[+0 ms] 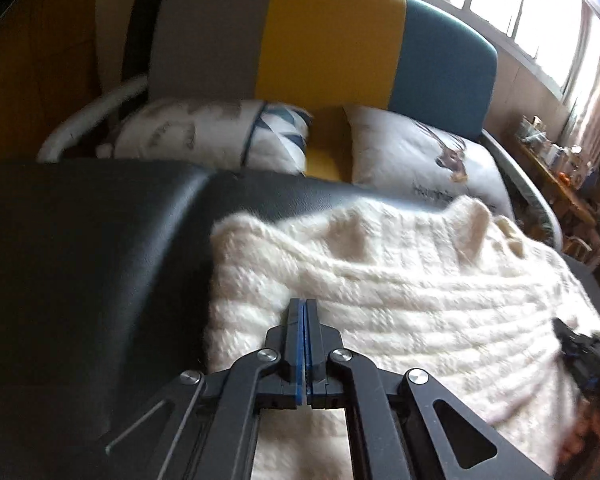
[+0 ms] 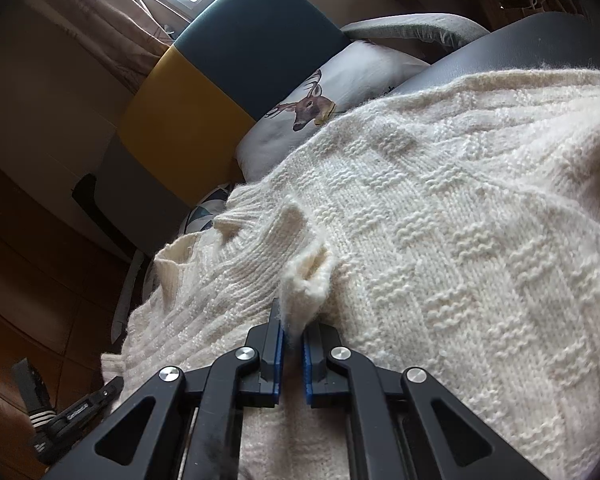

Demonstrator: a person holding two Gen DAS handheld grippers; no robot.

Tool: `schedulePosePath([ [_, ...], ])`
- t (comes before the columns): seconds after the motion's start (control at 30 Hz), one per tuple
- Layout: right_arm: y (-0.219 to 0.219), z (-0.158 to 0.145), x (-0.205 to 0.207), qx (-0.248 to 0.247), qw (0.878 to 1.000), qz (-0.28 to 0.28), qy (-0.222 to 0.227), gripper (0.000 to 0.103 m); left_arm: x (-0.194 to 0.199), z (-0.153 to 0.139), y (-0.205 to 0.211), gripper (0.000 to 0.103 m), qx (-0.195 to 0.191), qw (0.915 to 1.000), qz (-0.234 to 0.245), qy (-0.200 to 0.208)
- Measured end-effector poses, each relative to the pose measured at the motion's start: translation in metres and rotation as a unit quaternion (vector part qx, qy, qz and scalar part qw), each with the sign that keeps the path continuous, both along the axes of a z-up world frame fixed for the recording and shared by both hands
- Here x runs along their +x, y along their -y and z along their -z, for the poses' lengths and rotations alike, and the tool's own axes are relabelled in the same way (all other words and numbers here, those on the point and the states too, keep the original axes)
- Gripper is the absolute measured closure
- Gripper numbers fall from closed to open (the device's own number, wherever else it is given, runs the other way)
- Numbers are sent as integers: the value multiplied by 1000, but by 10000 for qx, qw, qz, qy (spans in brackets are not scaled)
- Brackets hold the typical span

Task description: Fold clothes

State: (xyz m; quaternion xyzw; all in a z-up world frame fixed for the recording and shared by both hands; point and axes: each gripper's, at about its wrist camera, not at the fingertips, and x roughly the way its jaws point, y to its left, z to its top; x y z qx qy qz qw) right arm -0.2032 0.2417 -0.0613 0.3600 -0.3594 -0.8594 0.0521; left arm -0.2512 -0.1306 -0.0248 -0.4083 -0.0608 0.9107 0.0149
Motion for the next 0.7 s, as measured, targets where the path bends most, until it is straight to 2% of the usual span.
schedulePosePath([
  [0.17,0,0,0,28,10000,-12,-1,99,-10,6,22,101,58,9995,-281,-135],
  [0.27,0,0,0,60,10000,-23,2,99,-14,9,24,100,-135,9994,-247,-197],
  [0.37,1,0,1,78,10000,-32,2,99,-20,16,27,100,-131,9996,-221,-112],
  [0.47,1,0,1,72,10000,-31,0,99,-16,7,22,100,-334,9993,-38,-133],
  [0.53,1,0,0,68,10000,-31,-1,99,0,-6,31,100,-12,9996,-66,-267],
  [0.63,1,0,0,71,10000,-27,0,99,29,-20,52,99,417,9970,-447,-471],
  [0.7,1,0,0,68,10000,-22,-3,99,44,-24,54,99,623,9958,-354,-568],
])
